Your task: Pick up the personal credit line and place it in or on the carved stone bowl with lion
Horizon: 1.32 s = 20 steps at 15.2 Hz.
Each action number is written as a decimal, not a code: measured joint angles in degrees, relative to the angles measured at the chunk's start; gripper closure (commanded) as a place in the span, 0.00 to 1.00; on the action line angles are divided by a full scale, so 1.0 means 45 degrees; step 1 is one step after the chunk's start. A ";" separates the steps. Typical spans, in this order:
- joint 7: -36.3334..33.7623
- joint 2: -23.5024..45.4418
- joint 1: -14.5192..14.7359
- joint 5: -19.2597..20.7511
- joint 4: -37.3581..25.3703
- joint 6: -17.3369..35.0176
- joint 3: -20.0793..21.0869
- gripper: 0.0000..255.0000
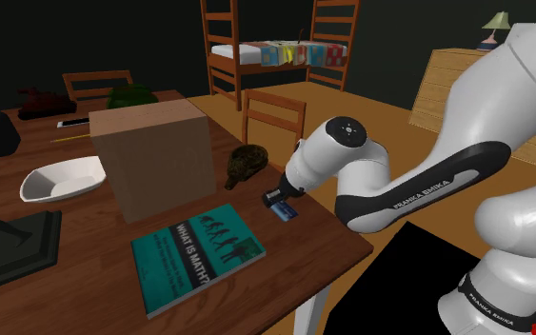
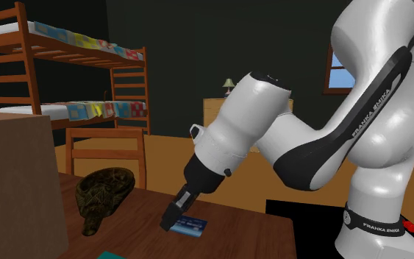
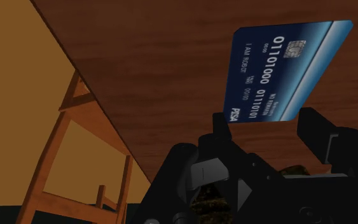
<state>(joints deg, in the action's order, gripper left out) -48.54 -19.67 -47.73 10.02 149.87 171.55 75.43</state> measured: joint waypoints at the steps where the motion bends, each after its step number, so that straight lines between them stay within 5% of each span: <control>1: 0.0118 -0.0007 0.0343 -0.0076 -0.0042 -0.0155 -0.0352 1.00; 10: 0.1589 -0.0571 0.3725 -0.1350 -0.0373 -0.1790 -0.3725 1.00; 20: 0.2852 -0.1382 0.5492 -0.2375 -0.1157 -0.3619 -0.5686 1.00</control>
<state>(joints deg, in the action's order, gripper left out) -35.71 -25.89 -23.02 -0.67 144.66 155.27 49.85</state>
